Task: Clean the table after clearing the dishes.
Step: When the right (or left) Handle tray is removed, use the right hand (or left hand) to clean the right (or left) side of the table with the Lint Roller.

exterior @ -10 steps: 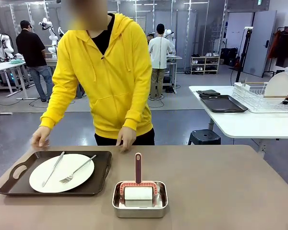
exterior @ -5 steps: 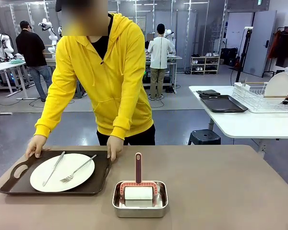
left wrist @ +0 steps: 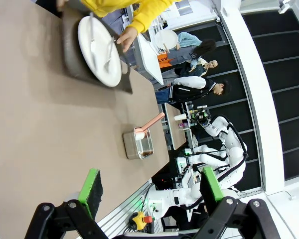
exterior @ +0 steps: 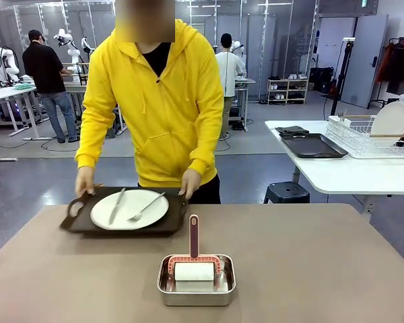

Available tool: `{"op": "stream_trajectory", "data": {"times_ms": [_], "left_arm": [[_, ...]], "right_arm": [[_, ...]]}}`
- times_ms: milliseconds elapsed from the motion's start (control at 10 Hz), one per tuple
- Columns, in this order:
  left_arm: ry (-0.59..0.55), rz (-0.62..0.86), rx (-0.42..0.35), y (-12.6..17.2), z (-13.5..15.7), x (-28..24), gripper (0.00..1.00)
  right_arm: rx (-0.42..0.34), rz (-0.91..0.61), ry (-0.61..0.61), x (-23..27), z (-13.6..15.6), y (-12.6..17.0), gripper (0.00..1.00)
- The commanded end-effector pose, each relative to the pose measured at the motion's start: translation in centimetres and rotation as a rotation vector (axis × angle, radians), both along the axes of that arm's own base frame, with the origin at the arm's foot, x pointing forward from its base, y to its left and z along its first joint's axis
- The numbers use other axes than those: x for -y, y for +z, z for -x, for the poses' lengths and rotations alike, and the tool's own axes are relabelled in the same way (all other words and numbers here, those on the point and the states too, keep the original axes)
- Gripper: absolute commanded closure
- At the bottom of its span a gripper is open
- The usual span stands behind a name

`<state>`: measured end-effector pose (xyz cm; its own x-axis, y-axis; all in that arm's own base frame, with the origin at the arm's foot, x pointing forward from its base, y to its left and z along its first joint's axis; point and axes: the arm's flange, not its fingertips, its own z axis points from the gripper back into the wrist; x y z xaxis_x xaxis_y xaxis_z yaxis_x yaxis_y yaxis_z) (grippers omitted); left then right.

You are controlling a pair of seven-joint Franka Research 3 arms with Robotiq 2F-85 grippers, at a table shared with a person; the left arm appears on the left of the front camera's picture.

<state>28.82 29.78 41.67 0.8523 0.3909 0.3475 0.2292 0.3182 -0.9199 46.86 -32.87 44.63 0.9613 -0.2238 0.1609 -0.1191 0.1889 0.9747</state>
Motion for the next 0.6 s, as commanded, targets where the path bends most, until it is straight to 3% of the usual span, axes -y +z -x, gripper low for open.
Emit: {"op": "stream_trajectory", "data": {"times_ms": [0,400,500], "left_arm": [[0.000,-0.002,0.008,0.2,0.2,-0.1,0.00],[0.000,0.000,0.000,0.0,0.0,0.0,0.00],[-0.029,-0.051,0.020,1.7,-0.7,2.0,0.00]], "right_arm": [[0.004,-0.018,-0.004,-0.8,0.6,0.2,0.13],[0.004,-0.018,-0.004,-0.8,0.6,0.2,0.13],[0.004,-0.018,-0.004,-0.8,0.6,0.2,0.13]]}}
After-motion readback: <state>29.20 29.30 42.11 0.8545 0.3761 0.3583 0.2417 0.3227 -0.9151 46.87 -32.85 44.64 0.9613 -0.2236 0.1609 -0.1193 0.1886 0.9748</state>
